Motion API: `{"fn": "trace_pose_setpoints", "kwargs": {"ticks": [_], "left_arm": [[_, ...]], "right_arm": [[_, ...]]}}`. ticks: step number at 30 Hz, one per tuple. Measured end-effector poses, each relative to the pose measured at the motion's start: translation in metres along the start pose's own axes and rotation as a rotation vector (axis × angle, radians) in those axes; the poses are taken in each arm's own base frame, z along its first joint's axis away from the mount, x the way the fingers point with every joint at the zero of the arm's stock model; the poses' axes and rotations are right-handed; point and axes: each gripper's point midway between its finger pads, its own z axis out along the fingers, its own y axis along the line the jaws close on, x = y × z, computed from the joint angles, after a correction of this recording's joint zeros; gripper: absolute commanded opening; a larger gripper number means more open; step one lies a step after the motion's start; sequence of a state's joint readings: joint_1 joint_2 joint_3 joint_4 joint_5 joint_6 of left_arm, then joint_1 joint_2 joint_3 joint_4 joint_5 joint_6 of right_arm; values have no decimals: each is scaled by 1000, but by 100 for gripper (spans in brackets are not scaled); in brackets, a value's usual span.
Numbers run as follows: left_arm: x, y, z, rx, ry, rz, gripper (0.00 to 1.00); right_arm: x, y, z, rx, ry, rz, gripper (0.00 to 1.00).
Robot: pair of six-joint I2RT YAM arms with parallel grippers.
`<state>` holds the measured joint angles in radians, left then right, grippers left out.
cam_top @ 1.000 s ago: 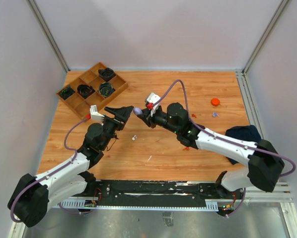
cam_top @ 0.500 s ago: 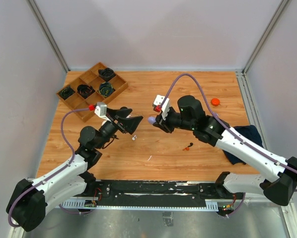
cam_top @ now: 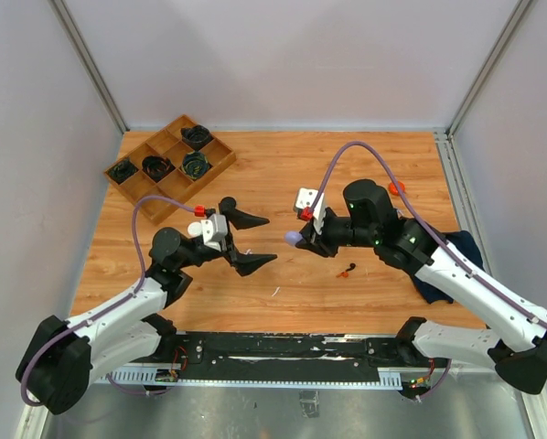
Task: Insert the wireless bluetooth earbuds into the charging case
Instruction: Pick up the charging case at the center of the board.
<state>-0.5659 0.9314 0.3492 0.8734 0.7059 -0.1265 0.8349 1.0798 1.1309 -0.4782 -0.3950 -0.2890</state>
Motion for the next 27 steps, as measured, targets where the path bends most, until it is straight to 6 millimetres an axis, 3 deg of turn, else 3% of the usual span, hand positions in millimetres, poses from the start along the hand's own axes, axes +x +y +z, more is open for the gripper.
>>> {"fn": "trace_pose_setpoints", "kwargs": {"ticks": [8, 18, 27], "left_arm": [[7, -13, 14, 172, 45, 35, 75], [8, -19, 19, 249, 57, 32, 53], [13, -21, 21, 258, 70, -8, 51]], "right_arm": [[-2, 12, -1, -71, -16, -25, 16], [-3, 19, 5, -122, -25, -26, 15], [-11, 18, 7, -124, -59, -40, 15]]}}
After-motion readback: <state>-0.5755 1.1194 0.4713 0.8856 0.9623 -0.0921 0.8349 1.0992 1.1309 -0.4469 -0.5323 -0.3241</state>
